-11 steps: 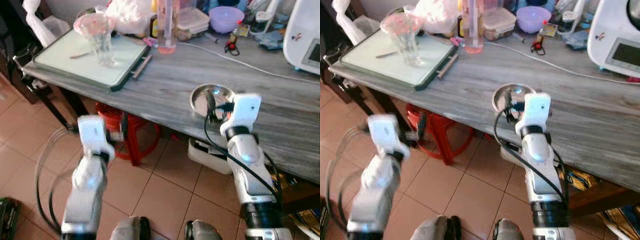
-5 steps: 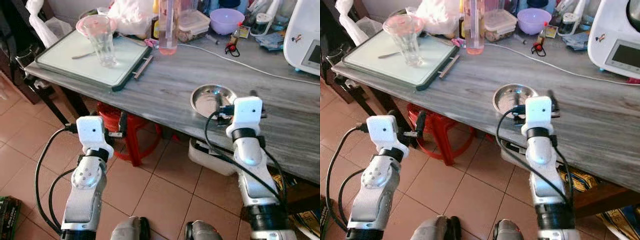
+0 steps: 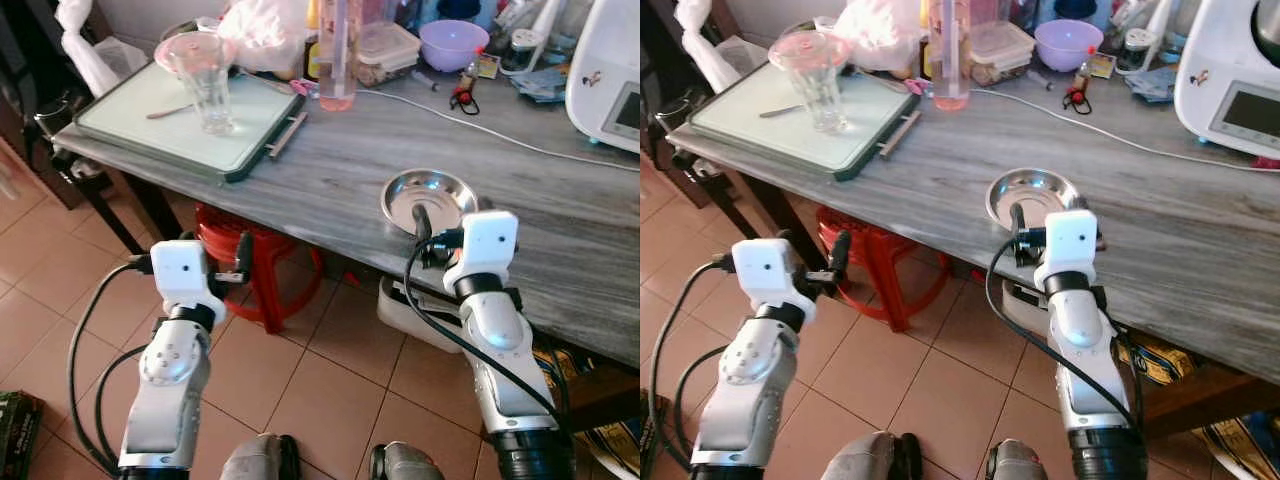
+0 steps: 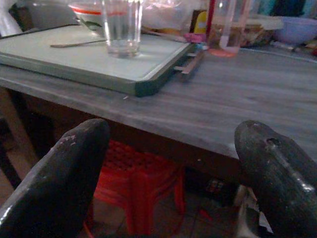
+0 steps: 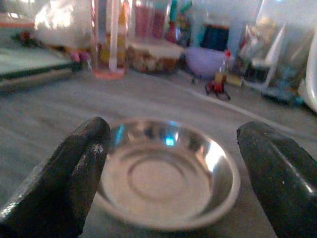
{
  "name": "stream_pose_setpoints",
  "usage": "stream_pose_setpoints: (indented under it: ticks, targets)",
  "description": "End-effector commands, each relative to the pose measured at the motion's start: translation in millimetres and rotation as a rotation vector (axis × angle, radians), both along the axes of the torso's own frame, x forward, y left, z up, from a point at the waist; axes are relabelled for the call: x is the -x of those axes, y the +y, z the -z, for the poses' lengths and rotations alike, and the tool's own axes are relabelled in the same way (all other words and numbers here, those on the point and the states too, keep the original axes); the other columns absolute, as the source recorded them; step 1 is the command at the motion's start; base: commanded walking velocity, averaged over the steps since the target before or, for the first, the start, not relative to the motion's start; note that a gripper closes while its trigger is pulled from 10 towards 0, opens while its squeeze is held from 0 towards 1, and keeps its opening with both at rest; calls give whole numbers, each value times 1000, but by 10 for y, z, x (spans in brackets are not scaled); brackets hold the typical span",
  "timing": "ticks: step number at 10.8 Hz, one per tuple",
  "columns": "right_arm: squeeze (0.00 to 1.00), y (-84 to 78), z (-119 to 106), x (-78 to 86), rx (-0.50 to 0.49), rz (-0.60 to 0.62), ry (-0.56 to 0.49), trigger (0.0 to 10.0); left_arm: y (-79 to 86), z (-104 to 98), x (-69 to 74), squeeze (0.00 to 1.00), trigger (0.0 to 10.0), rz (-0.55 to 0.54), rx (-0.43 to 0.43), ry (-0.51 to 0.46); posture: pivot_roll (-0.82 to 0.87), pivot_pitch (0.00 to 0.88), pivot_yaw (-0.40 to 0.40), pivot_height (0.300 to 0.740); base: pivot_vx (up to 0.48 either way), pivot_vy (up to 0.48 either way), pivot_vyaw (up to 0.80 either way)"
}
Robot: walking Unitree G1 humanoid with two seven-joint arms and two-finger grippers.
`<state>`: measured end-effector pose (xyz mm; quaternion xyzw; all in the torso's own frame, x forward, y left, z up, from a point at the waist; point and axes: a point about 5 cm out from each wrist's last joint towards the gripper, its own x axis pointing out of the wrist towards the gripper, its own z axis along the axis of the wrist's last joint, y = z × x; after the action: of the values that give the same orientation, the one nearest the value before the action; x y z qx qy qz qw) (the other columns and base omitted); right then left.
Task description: Setting the table
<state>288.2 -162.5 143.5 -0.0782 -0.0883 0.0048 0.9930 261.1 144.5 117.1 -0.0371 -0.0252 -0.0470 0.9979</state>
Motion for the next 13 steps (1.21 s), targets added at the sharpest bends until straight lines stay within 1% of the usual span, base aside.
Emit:
stream_pose_setpoints:
  ticks: [1,3,5,7,9,10,11,12,13]
  targets:
    - [0,4,-77,-12,1,-9,-37,10000,-16,0,-14,0,10000,11,-6,4,19,41,62,740,-255,0,0]
    - [0,18,-64,-70,-6,-17,-39,10000,-29,25,-45,0,10000,19,-11,1,19,0,60,740,-287,0,0]
    - [0,49,-63,-99,-4,-31,-40,10000,-68,31,-75,0,10000,25,-5,-1,19,0,60,740,-277,0,0]
    - [0,47,-37,-79,-6,-27,-32,10000,-60,47,-50,0,10000,26,-3,3,19,0,67,740,-266,0,-713]
    - [0,31,26,-29,-7,-18,-17,10000,-22,101,11,0,10000,12,0,30,20,0,85,740,-253,0,-800]
    - [0,23,53,-20,-3,-13,-8,10000,-7,152,67,0,10000,7,0,52,21,2,93,740,0,0,-800]
    - [0,26,34,-28,3,-14,-17,10000,-11,156,79,0,10000,10,-2,54,24,3,93,740,0,0,0]
    - [0,22,15,-46,-12,-6,-19,10000,-13,134,71,0,10000,10,-1,49,29,10,95,740,0,0,0]
    - [0,44,-27,-77,-17,-8,-27,10000,-13,70,41,0,10000,13,1,32,29,32,98,740,0,0,0]
